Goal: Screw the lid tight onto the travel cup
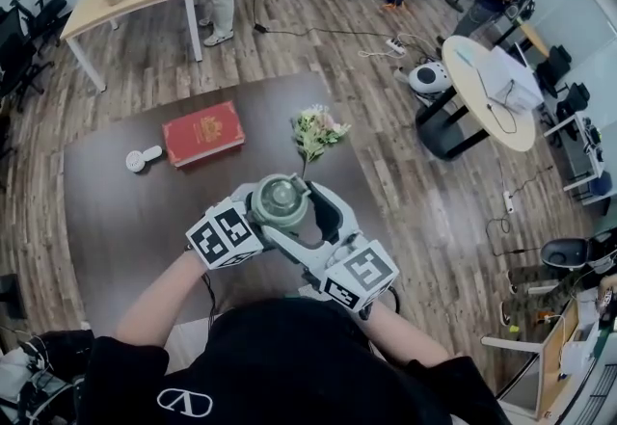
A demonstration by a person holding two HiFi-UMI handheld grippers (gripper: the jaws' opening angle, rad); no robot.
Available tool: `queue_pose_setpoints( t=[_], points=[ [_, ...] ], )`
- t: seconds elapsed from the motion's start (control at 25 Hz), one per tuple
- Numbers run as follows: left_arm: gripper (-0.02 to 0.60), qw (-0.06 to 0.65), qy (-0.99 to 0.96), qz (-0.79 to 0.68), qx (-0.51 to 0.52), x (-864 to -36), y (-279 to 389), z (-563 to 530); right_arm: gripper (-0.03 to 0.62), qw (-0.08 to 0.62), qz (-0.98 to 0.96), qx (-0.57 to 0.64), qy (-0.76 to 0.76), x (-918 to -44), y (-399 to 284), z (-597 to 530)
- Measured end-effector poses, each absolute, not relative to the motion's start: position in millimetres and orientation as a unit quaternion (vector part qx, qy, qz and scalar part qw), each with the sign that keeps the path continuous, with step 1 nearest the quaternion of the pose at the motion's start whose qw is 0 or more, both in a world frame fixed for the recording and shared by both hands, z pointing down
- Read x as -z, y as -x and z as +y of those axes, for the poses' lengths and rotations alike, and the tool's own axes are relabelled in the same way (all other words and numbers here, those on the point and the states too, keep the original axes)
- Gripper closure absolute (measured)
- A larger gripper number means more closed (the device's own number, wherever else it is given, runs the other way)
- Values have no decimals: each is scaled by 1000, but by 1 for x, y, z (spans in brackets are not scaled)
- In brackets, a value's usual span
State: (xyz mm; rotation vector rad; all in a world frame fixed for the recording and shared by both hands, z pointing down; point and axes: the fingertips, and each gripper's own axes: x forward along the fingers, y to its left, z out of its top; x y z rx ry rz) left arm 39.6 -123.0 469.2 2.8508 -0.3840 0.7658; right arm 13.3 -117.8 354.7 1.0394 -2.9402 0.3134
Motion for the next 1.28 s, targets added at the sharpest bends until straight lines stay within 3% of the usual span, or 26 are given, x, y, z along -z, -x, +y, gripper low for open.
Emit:
queue_pose_setpoints(
  t=[0.16, 0.32, 0.48, 0.64, 1.0, 1.12, 1.28],
  points=[
    [190, 95, -957, -100, -255, -464, -36, -111, 175, 9, -979, -50, -197, -336, -25, -108],
    [190, 91, -956, -63, -272, -464, -39, -95, 175, 90, -995, -11, -32, -339, -19, -92],
    [190, 73, -953, -50, -291, -466, -41, -86, 178, 138, -990, -12, 25, -347, -7, -86],
    [190, 73, -950, -94, -287, -467, -32, -100, 197, 112, -993, -16, -39, -349, -2, -97],
    [190, 99, -944, -156, -273, -479, -29, -115, 201, 89, -903, -103, -407, -362, -3, -114],
    [190, 108, -947, -152, -262, -477, -31, -115, 200, 89, -911, -76, -396, -358, 3, -112],
    [190, 118, -953, -132, -248, -468, -30, -113, 174, 39, -966, -42, -253, -342, 1, -101]
  ],
)
